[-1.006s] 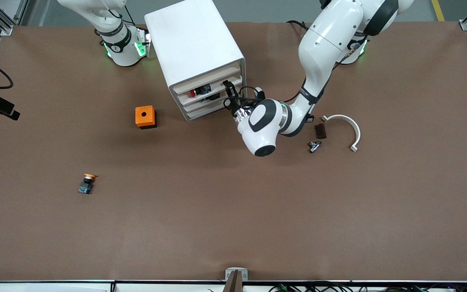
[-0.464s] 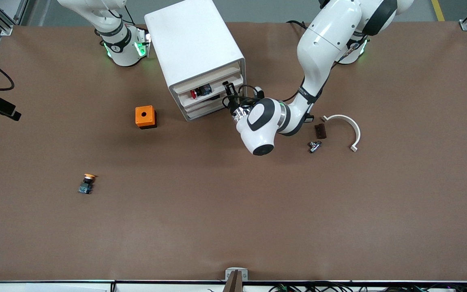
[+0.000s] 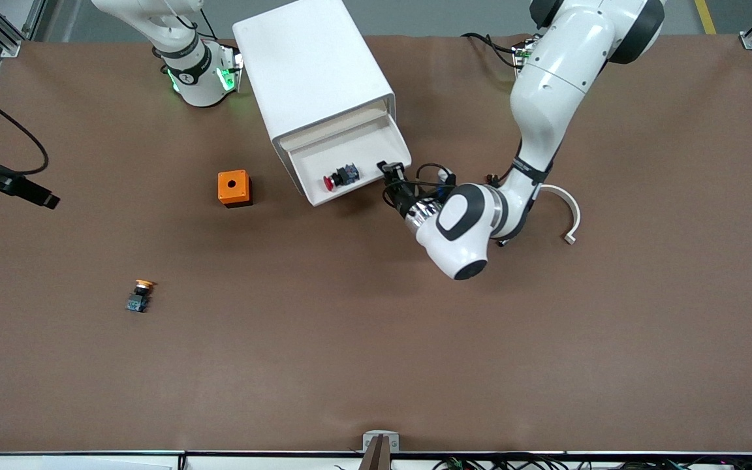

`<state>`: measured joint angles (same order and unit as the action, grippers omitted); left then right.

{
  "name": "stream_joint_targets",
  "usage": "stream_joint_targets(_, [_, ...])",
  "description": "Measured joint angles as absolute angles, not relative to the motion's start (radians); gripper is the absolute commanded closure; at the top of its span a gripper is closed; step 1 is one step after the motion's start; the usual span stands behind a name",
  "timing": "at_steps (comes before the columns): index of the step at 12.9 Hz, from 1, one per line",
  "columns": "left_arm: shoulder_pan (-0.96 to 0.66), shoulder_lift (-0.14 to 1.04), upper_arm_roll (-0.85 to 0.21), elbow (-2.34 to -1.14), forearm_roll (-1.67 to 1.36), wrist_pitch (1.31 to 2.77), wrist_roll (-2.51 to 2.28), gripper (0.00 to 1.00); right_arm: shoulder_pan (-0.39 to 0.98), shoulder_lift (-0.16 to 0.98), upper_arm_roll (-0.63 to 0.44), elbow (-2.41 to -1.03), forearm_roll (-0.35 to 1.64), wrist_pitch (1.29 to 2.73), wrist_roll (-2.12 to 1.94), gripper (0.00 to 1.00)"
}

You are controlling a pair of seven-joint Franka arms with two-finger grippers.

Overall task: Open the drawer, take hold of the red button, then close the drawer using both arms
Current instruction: 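Pull the drawer open with the left gripper while the right gripper reaches in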

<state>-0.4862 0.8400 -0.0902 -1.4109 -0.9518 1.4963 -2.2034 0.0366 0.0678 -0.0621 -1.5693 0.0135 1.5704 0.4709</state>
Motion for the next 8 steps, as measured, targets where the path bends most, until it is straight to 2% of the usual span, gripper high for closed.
stream_joint_targets(1, [-0.476, 0.84, -0.091, -1.408, -0.953, 1.51, -2.171, 0.57, 0.072, 0.08, -0.06, -1.57, 0.014, 1.573, 0.555, 0.0])
stream_joint_targets(2, [-0.472, 0.84, -0.093, -1.405, -0.957, 1.524, -2.144, 0.15, 0.108, 0.093, -0.059, -1.57, 0.014, 1.581, 0.639, 0.0])
stream_joint_targets(3, [-0.471, 0.84, -0.093, -1.401, -0.96, 1.556, -2.116, 0.01, 0.144, 0.108, -0.057, -1.57, 0.014, 1.596, 0.721, 0.0])
stream_joint_targets(8, [-0.441, 0.837, -0.092, -1.352, -0.942, 1.588, -2.082, 0.0, 0.33, 0.179, -0.053, -1.572, 0.016, 1.688, 1.142, 0.0])
